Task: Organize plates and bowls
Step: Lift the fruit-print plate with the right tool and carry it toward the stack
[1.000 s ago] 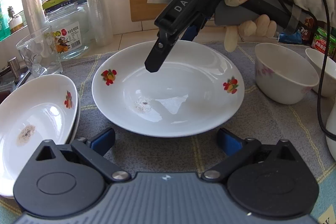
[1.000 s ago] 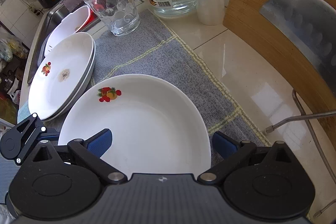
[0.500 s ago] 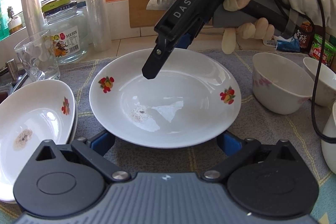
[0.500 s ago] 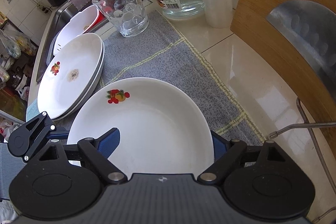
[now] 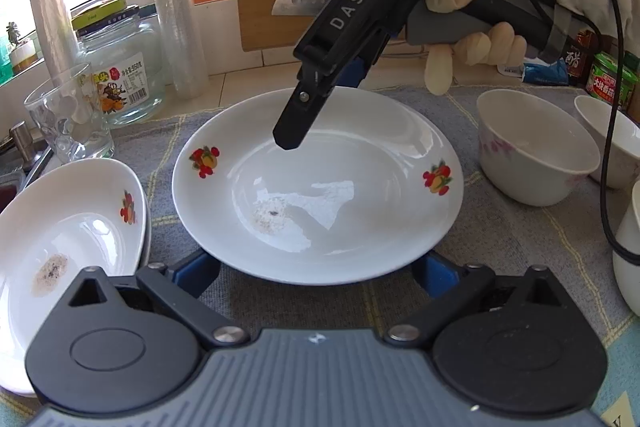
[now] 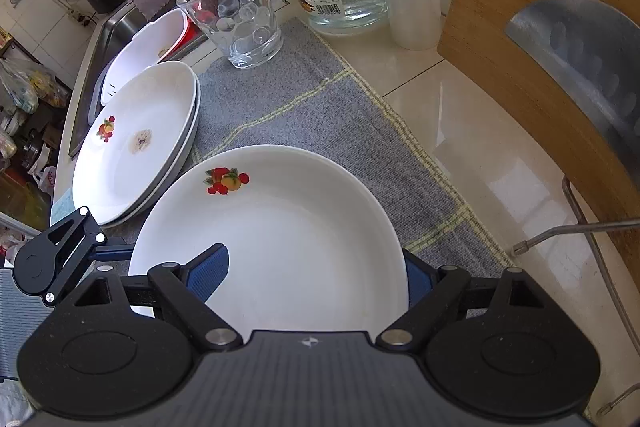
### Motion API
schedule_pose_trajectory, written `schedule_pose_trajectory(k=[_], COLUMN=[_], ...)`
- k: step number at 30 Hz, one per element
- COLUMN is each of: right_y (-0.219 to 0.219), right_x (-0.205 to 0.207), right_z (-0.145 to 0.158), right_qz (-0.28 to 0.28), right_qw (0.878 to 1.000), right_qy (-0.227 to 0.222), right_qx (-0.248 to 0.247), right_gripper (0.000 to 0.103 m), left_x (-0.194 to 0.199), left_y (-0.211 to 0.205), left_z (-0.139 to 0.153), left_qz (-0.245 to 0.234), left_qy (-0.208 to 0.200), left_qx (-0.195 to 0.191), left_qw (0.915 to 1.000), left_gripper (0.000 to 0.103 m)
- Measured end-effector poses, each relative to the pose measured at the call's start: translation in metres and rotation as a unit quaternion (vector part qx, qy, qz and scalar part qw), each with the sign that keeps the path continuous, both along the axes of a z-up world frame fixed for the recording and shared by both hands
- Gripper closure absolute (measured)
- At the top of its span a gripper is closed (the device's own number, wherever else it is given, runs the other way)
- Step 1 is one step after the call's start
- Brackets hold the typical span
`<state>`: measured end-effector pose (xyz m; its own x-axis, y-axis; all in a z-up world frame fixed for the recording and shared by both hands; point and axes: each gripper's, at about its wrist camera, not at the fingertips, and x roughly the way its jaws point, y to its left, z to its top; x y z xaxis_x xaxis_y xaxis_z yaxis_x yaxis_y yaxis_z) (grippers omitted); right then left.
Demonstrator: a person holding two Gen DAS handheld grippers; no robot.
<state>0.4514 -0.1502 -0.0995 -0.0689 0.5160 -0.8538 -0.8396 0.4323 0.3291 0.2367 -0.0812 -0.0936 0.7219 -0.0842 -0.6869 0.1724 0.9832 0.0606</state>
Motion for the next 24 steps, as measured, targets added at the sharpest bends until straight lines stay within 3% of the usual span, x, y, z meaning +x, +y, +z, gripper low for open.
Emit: schedule_pose_trajectory(k=[24], right_y=[0.009], right_x=[-0.043], right_z=[0.045], right_qz=[-0.033], right_qw=[0.999], right_qy=[-0.026], right_qx=[0.005], right_gripper=[0.011], left_x=[-0.033], left_y=[0.032], left_z=[0.044], left_qz=[-0.047], left_qy=[-0.015], left_qx=[-0.011], left_qw=[0.9987], left_gripper=[0.002])
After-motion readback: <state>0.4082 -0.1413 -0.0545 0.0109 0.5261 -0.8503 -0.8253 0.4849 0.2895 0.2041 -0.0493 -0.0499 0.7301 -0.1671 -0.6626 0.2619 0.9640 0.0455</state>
